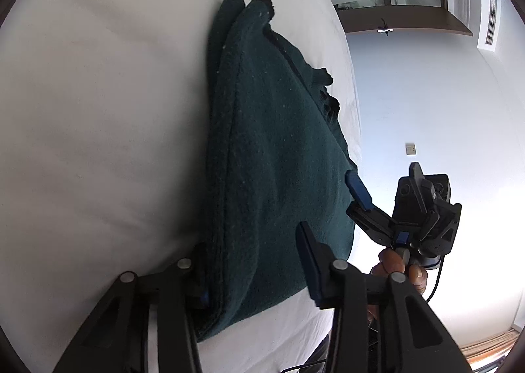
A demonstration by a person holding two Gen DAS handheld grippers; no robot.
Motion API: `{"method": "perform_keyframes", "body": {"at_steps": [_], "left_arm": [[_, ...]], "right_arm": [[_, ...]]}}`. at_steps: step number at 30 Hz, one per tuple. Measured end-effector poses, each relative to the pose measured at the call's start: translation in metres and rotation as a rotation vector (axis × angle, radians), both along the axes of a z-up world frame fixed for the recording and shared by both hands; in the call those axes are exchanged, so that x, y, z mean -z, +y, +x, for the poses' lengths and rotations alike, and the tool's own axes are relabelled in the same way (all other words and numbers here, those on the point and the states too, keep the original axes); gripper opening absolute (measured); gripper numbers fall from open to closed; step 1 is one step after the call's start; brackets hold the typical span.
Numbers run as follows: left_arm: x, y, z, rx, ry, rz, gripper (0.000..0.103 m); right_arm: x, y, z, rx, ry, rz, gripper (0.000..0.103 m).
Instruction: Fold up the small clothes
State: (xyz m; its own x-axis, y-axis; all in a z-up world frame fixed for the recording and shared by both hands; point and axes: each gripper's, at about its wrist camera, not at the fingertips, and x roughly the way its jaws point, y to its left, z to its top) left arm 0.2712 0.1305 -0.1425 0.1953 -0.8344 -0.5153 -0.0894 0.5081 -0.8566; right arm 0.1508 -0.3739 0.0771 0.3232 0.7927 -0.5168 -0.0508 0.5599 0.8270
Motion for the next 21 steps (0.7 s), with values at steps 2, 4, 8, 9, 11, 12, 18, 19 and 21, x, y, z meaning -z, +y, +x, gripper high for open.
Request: {"method": "perform_keyframes", "body": {"at_steps": [2,4,8,9,11,12,18,19,21], "left_arm": [[0.001,0.004,-0.001,-0.030,-0.010,-0.018,0.013],[0.001,0.009,-0.002,-0.059,-0.022,-0.055,0.014],[-0.004,0.013,-0.008,-0.089,-0.056,-0.055,0.013],[-0.005,0.014,-0.009,-0.095,-0.061,-0.055,0.013],[-0.009,0.012,-0.009,-0.107,-0.073,-0.049,0.013],[-0.012,0.011,-0.009,-0.111,-0.078,-0.050,0.013],[-0.046,-0.012,-0.004,-0.114,-0.126,-0.003,0.013],[-0.055,-0.019,-0.003,-0.108,-0.142,0.021,0.013],[-0.074,-0.040,0.000,-0.086,-0.172,0.063,0.013]], "right_arm": [[0.010,0.012,0.011,-0.026,0.025,-0.023,0.068],[0.022,0.023,0.021,-0.049,0.052,-0.036,0.068],[0.052,0.042,0.037,-0.123,0.119,-0.107,0.067],[0.058,0.045,0.039,-0.132,0.109,-0.109,0.066],[0.064,0.045,0.041,-0.132,0.093,-0.098,0.066],[0.067,0.045,0.041,-0.124,0.089,-0.090,0.066],[0.075,0.026,0.042,-0.059,0.129,0.070,0.066],[0.074,0.014,0.042,-0.024,0.146,0.121,0.066],[0.064,-0.014,0.042,0.017,0.099,0.184,0.066]]}}
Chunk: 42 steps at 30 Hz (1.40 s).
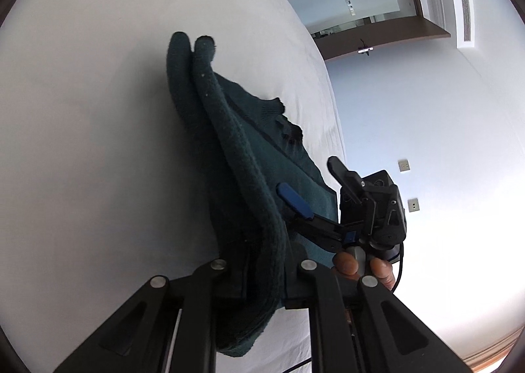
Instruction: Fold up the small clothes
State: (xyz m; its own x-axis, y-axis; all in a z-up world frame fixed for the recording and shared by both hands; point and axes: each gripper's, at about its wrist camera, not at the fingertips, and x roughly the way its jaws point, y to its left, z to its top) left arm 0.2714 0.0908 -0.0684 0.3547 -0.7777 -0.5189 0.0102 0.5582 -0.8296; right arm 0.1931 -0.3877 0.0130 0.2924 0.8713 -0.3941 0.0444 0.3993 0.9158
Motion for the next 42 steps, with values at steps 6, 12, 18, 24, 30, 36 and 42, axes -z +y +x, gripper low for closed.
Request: {"method": "perform_keyframes", "body": {"at_steps": [6,12,18,24,30,36,42], "left_arm": [[-0.047,-0.117,0.015,0.128,-0.088,0.087,0.013],[-0.040,-0.257,0.021,0.308,-0.093,0.087,0.014],[-0.028,-0.285,-0.004,0.377,-0.114,0.053,0.063],[-0.036,-0.213,-0.019,0.280,-0.170,0.083,0.064],[-0.017,-0.175,-0.016,0.215,-0.133,0.097,0.064],[-0.019,-0.191,-0.020,0.248,-0.162,0.125,0.064],[-0.022,-0.216,-0.023,0.316,-0.191,0.157,0.064]], "right_arm": [[-0.001,-0.100,-0.009,0.099,0.005,0.139,0.071],[0.025,-0.189,-0.024,0.242,0.063,0.198,0.075],[0.037,-0.225,-0.029,0.269,0.063,0.247,0.075],[0.025,-0.212,-0.028,0.198,0.060,0.063,0.075],[0.008,-0.154,-0.020,0.085,0.045,-0.357,0.030],[-0.009,-0.154,-0.033,0.119,0.039,-0.470,0.012],[-0.011,-0.198,-0.040,0.161,0.055,-0.449,0.012]]}}
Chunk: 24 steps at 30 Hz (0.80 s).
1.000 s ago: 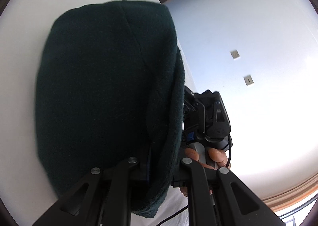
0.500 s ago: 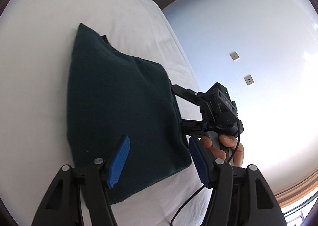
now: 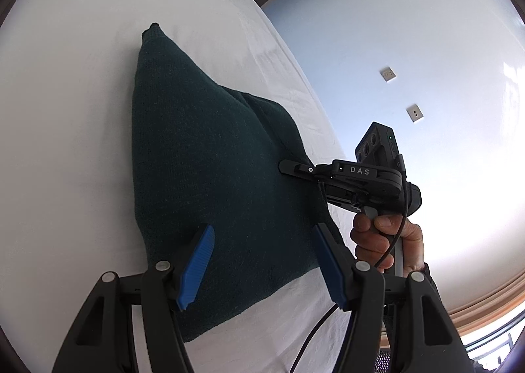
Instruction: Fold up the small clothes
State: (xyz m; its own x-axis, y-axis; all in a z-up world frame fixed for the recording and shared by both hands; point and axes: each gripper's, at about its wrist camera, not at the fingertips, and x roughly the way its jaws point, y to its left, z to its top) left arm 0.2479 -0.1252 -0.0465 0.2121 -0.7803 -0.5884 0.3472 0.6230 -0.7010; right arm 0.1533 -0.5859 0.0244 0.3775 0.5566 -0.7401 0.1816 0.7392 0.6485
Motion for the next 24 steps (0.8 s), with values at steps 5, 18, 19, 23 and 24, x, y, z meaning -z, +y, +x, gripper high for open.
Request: {"method": "perform_keyframes", "body": {"at_steps": [5,18,19,23,24], "left_arm": [[0.007,-0.011,-0.001,0.011,0.007,0.024,0.064],[0.025,-0.034,-0.003,0.024,0.012,0.108,0.064],[0.026,-0.033,-0.003,0.023,0.013,0.107,0.064],[0.028,-0.031,-0.003,0.009,0.023,0.095,0.064],[0.028,-0.031,-0.003,0.007,0.024,0.096,0.064]], "right_arm": [[0.003,-0.022,0.008,0.005,-0.011,0.002,0.012],[0.012,-0.077,-0.046,0.146,-0.101,0.033,0.018],[-0.001,-0.075,-0.053,0.154,-0.129,-0.005,0.018],[-0.027,-0.067,-0.065,0.084,-0.166,0.047,0.018],[-0.028,-0.060,-0.063,0.062,-0.157,0.032,0.018]]}}
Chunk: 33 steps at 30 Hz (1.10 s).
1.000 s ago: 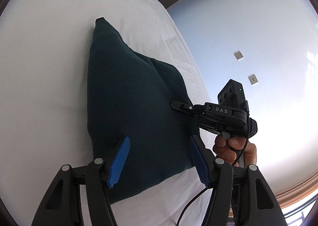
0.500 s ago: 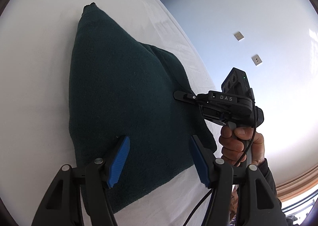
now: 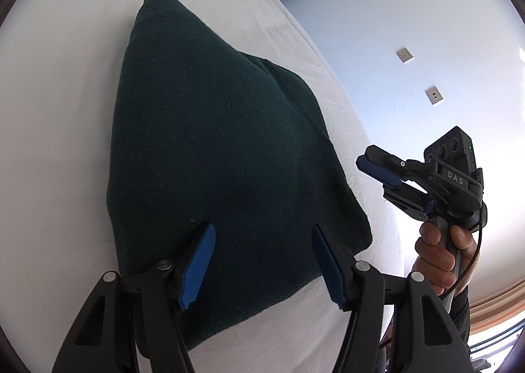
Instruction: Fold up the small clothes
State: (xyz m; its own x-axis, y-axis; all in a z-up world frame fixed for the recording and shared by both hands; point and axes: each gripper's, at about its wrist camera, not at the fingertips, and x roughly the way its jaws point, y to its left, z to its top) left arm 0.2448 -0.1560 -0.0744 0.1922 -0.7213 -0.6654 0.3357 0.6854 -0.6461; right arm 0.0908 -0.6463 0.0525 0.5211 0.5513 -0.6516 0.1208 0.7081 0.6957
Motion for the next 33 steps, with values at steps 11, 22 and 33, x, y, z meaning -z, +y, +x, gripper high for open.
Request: {"method": "perform_keyframes", "body": {"at_steps": [11,22,33], "left_arm": [[0.000,0.000,-0.002,0.006,0.001,0.008,0.064],[0.002,0.001,-0.002,0.006,0.006,0.001,0.064],[0.001,0.004,-0.003,0.012,0.002,-0.001,0.064]], "right_arm": [[0.037,0.029,0.005,-0.041,0.126,-0.044,0.018],[-0.001,0.022,-0.023,-0.057,-0.013,-0.105,0.066],[0.022,0.034,-0.019,-0.106,0.070,-0.118,0.033]]}}
